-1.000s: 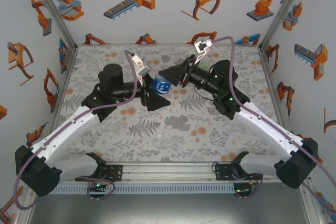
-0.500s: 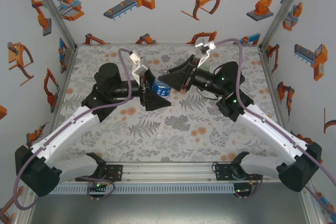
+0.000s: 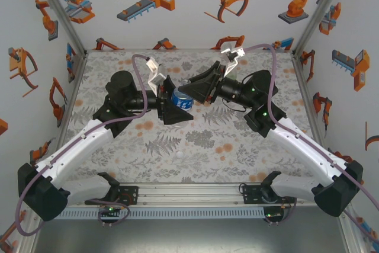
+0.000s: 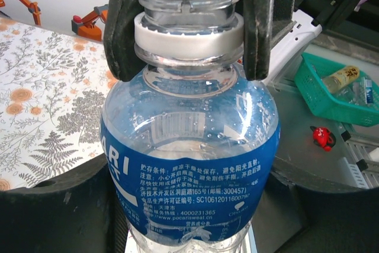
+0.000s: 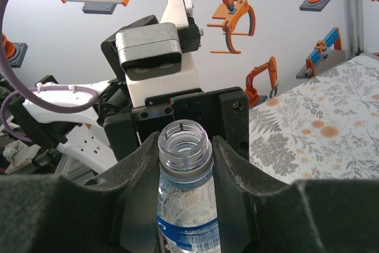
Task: Screw on the bottle caps
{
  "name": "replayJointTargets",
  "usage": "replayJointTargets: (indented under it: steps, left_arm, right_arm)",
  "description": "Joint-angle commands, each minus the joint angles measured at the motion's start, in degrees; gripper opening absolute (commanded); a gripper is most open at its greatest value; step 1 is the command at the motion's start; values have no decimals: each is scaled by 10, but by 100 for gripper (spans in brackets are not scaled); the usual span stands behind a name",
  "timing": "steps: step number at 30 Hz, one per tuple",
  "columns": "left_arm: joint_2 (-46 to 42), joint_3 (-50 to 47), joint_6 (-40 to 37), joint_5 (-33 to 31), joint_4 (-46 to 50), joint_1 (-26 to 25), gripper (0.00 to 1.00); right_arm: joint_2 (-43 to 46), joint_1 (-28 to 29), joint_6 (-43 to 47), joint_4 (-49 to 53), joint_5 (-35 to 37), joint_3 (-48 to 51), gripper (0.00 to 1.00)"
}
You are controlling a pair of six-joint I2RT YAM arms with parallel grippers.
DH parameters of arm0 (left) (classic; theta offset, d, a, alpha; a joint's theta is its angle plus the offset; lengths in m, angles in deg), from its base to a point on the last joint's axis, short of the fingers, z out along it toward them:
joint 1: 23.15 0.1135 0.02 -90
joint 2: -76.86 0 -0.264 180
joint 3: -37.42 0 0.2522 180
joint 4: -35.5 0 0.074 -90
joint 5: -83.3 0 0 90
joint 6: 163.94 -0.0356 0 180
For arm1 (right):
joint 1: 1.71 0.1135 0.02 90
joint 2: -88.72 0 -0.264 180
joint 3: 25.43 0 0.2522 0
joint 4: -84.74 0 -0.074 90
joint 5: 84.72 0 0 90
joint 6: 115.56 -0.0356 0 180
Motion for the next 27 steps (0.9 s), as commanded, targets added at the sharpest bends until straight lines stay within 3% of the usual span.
replayJointTargets:
  steps: [1,4,7,10,16,23,25,27]
  left_arm:
    - [1,22,-4,14,-1,-3,46]
    - [1,21,-7,14,3,-3,49]
    - [4,20,2,14,-5,-3,69]
    - [7,16,11,14,-17,-5,75]
    - [8,12,14,14,-24,-10,72]
    - [1,15,6,10,-17,-12,52]
    - [-4,15,-5,3,0,-12,50]
    - [-10,17,-26,-9,26,-11,48]
  right_arm:
    - [20,4,12,-22,-5,-6,18]
    - [23,4,16,-21,4,-6,12]
    - [27,4,13,-36,18,1,11]
    - [32,4,7,-52,34,8,9]
    - [32,4,-16,-86,37,12,9]
    - [32,4,-17,-84,36,18,10]
    - [36,4,-13,-75,40,17,22]
    - [44,4,1,-46,52,13,41]
